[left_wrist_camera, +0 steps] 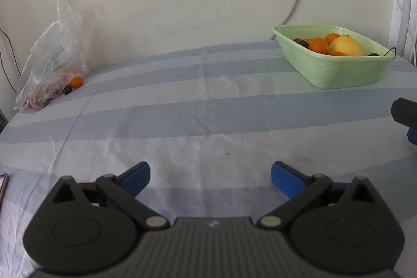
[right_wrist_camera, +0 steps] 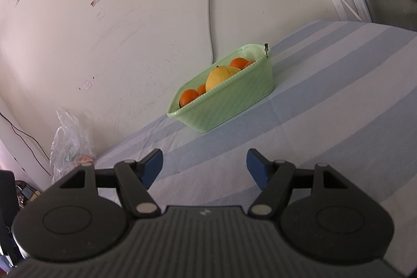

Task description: Organize fruits

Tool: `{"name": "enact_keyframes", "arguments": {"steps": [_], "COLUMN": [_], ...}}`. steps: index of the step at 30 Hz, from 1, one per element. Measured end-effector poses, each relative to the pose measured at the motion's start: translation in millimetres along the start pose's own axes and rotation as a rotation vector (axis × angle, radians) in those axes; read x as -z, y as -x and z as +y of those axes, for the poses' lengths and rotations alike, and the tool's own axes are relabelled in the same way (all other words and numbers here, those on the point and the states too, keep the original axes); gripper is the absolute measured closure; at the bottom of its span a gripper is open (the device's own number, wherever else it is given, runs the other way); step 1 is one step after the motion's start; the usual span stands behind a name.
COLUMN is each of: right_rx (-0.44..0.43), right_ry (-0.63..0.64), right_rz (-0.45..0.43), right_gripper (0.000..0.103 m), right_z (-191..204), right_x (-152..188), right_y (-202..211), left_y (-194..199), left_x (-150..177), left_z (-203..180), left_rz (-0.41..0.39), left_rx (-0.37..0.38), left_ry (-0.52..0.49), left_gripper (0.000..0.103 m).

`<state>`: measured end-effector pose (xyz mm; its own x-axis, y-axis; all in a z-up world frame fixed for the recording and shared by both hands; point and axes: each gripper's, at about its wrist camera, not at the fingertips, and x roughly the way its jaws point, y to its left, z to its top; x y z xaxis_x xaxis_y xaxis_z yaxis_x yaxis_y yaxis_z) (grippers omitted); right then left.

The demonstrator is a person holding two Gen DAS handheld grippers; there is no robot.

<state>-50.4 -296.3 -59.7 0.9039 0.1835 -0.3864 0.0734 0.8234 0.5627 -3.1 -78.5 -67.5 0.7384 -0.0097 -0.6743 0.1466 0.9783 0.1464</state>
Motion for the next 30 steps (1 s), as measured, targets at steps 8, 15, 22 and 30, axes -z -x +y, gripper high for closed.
{"name": "enact_keyframes", "arguments": {"steps": [8, 15, 22, 30], "right_rx": [0.001, 0.005, 0.028, 0.050], "right_ry": [0.009, 0.011, 0.040, 0.085], "right_rz": [-0.001, -0.011, -0.058, -0.104], "right_gripper": [0.030, 0.030, 0.030, 0.026], "right_z": [1, 1, 5, 12], "right_x": [0, 0, 2, 5], "right_y": [0, 0, 5, 9], "left_y": [0, 0, 9, 21], "left_x": [2, 2, -1, -4], "left_z": [-2, -2, 0, -5], "left_rz": [-0.028, -0.020, -0.007, -0.023], "left_rx": [-0.013, -0.011, 0.031, 0.038], "left_ry": [-0.016, -0.012, 0.000, -0.017], "left_gripper": [0.000, 0.000, 0.001, 0.004]}}
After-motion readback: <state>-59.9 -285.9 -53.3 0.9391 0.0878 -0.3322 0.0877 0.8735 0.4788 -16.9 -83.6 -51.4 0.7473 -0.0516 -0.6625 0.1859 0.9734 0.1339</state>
